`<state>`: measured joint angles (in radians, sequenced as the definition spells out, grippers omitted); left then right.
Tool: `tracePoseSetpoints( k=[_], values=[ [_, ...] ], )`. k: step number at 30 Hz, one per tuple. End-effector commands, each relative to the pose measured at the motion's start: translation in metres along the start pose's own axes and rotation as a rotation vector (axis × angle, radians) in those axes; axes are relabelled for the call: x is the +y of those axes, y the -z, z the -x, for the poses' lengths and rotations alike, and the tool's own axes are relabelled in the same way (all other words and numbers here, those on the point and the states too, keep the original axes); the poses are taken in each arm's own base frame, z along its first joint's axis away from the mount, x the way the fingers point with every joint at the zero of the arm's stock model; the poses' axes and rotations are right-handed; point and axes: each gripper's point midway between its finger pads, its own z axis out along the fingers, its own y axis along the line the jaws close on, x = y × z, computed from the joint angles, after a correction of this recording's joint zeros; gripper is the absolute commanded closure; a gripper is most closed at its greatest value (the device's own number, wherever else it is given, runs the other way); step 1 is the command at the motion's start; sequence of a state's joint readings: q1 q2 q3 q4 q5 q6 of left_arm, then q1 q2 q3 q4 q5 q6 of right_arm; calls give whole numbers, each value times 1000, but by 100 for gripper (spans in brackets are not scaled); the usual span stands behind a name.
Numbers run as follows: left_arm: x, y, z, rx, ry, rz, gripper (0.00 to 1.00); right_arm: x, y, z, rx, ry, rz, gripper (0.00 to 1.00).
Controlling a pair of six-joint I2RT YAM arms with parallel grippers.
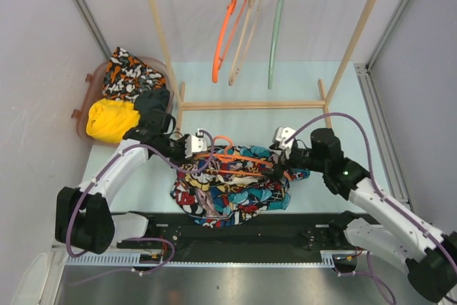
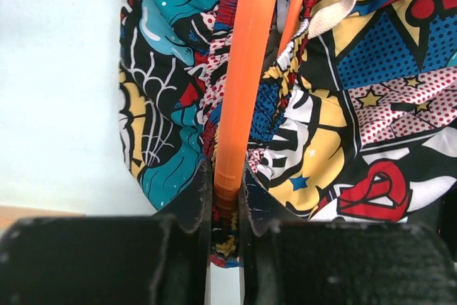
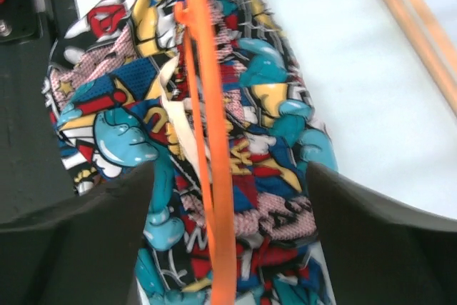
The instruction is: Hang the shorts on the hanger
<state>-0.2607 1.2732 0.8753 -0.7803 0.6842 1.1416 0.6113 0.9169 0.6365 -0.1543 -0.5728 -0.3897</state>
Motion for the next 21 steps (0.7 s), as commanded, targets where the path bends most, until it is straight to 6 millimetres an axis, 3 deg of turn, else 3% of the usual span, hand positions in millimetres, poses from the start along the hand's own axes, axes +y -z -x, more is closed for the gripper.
tracePoseSetpoints(
  k=[1,4,6,8,10,11,13,17,21],
  values=[
    [-3,14,11,-29,-47,45,100,-5,46,41,-90,-141,-124,0],
    [-5,17,13,-35,-63,53,100,-5,68,45,-77,-221,-189,0],
    [-6,18,15,-39,-72,50,100,-14,73,25,-8,-299,-240,4],
    [-9,17,13,-38,-82,44,100,-32,71,-4,83,-398,-276,14],
    [-11,17,15,-38,-122,48,100,-40,66,-10,94,-466,-230,18],
    [-14,15,14,-36,-136,41,100,-51,62,-22,127,-532,-223,23],
    [-15,18,17,-37,-173,58,100,-56,55,-23,137,-563,-175,28],
    [-18,18,19,-27,-213,76,100,-36,33,-43,247,-517,-54,36],
    [-20,16,20,-30,-213,70,100,-11,8,-50,328,-418,18,34]
  ],
)
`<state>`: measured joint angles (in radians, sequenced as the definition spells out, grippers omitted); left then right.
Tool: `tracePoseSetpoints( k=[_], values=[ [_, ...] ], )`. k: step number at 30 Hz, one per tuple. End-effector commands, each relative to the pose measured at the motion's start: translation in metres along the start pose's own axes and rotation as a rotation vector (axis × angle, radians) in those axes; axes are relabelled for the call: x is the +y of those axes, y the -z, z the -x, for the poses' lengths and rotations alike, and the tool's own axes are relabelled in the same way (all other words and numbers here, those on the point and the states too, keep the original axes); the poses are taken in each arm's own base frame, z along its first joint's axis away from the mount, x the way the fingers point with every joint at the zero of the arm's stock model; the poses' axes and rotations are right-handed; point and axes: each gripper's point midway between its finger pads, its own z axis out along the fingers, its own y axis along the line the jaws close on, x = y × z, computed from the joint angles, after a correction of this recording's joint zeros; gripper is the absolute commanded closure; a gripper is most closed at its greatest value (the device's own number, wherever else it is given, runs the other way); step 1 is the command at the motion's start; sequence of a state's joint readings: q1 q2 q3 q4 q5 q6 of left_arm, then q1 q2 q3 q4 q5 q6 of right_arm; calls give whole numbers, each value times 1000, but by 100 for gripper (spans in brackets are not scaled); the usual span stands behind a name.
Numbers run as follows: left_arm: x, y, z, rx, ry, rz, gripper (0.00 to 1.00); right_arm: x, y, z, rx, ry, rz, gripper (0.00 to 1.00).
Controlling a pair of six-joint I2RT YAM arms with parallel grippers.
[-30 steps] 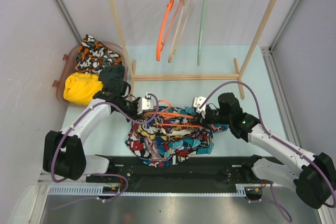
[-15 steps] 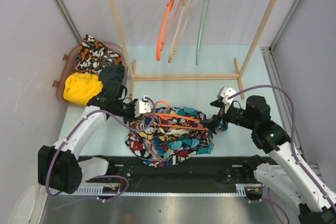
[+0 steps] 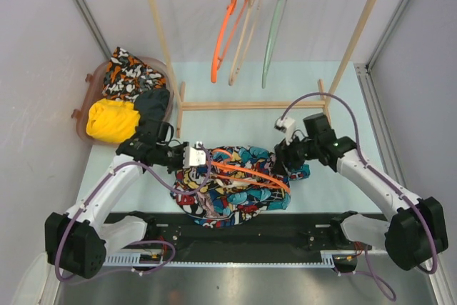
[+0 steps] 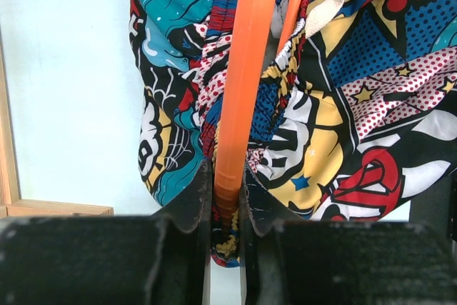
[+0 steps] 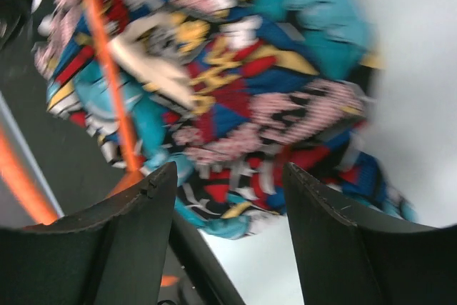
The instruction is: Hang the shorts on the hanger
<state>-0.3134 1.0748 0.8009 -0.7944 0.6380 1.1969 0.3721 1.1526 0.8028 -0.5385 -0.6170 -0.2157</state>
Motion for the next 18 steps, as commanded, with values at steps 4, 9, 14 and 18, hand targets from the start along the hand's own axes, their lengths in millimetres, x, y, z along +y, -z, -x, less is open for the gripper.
tracePoseSetpoints(
  k=[4,9,14,18],
  values=[
    [-1,-3,9,-30,-52,9,100,21,-31,0,81,193,6,32],
    [-1,-2,13,-40,-27,1,100,5,-53,-7,136,254,-84,31],
    [-3,-1,10,-29,-20,-1,100,-3,-65,-17,188,276,-118,41],
    [-6,2,2,7,-3,8,100,-19,-52,-21,211,258,-198,71]
  ],
)
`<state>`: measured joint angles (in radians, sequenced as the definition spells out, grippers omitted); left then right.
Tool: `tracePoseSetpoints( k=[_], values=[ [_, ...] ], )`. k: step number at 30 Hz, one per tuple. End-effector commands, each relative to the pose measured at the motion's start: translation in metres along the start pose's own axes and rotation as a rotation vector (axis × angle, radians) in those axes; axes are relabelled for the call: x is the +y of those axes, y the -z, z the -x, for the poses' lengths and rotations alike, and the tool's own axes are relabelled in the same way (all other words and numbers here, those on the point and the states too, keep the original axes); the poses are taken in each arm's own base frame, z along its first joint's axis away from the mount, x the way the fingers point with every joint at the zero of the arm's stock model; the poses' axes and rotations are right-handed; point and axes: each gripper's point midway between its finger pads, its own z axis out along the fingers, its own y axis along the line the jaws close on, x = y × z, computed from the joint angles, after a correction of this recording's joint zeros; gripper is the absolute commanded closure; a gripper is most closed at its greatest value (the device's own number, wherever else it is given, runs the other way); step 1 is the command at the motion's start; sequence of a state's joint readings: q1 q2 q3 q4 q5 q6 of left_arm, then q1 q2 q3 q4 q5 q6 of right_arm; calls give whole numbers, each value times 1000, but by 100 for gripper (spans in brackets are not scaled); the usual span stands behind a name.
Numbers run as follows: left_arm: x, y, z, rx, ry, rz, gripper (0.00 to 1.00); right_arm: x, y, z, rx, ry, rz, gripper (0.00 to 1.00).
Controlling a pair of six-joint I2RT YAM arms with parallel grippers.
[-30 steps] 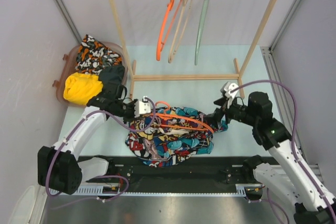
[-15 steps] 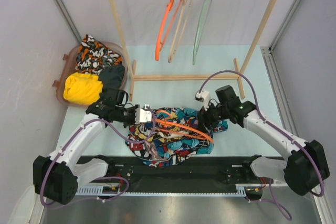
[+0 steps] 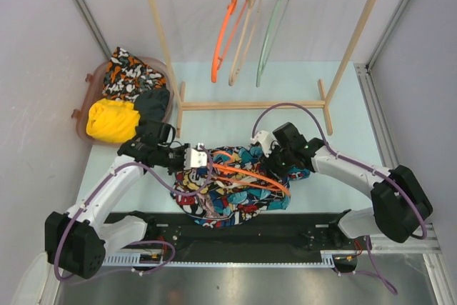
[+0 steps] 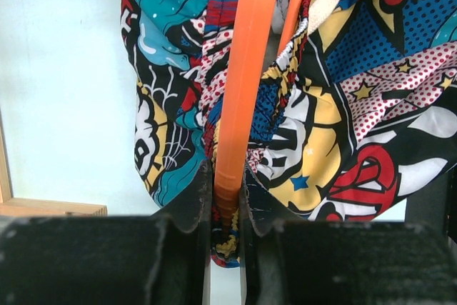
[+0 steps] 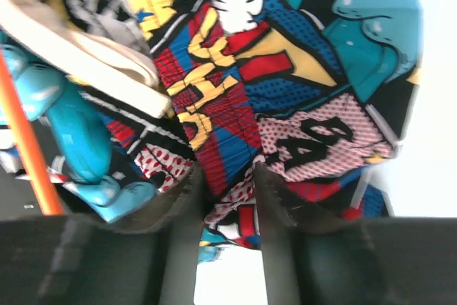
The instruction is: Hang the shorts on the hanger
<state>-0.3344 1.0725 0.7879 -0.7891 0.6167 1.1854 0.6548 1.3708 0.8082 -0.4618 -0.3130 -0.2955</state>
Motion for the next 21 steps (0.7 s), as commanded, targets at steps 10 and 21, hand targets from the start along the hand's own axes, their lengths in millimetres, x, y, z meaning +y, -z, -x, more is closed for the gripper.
tracePoseSetpoints(
  k=[10,21],
  values=[
    [32,35,-26,19,187,190,100,-62,68,-21,-48,-141,-205,100],
    [53,38,-52,148,240,248,100,-63,92,-15,-105,-140,-217,100]
  ],
)
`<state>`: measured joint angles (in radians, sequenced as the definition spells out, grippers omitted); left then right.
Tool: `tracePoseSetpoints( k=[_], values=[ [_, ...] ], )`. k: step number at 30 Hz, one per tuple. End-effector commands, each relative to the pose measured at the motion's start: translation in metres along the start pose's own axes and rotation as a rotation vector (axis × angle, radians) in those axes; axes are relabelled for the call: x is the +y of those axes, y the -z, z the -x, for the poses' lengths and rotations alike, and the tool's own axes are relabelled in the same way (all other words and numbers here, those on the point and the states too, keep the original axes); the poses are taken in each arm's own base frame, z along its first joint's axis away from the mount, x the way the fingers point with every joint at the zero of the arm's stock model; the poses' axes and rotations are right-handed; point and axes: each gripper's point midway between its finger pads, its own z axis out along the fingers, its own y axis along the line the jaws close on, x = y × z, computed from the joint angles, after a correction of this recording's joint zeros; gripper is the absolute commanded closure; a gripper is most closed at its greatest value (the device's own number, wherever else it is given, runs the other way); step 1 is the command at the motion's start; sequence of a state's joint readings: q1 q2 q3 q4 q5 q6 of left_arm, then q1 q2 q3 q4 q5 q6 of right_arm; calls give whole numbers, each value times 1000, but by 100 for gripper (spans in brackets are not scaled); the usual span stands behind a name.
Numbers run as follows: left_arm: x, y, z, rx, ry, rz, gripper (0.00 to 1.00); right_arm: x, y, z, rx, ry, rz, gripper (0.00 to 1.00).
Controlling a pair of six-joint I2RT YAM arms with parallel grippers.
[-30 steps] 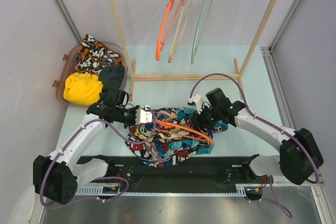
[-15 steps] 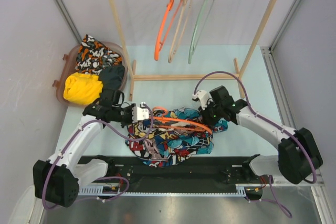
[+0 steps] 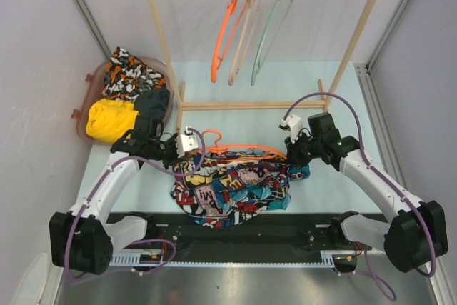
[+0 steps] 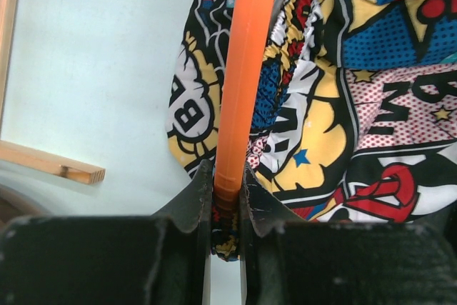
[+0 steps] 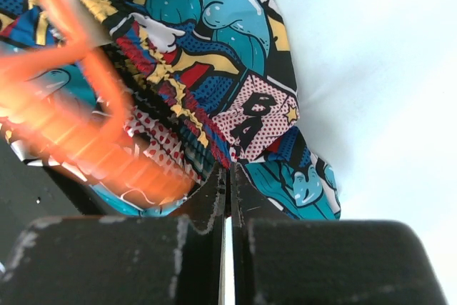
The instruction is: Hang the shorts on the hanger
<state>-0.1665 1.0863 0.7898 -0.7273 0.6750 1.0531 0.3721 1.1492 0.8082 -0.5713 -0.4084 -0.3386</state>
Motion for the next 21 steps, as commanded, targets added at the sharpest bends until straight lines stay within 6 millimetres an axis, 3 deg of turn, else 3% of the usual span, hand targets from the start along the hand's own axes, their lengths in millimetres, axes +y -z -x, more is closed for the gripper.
tracePoseSetpoints(
  k=[1,8,18,19,21],
  values=[
    [36,17,-29,182,7,137,100,-20,26,-10,46,7,-112,100],
    [47,16,-30,229,-44,168,100,-29,40,4,5,-7,-131,100],
    [50,4,-8,224,-70,175,100,-24,43,32,-50,-11,-99,100],
    [50,5,-3,211,-57,174,100,-21,44,34,-55,-6,-93,98],
    [47,4,5,181,-58,161,100,-18,45,38,-63,-5,-76,84]
  ],
)
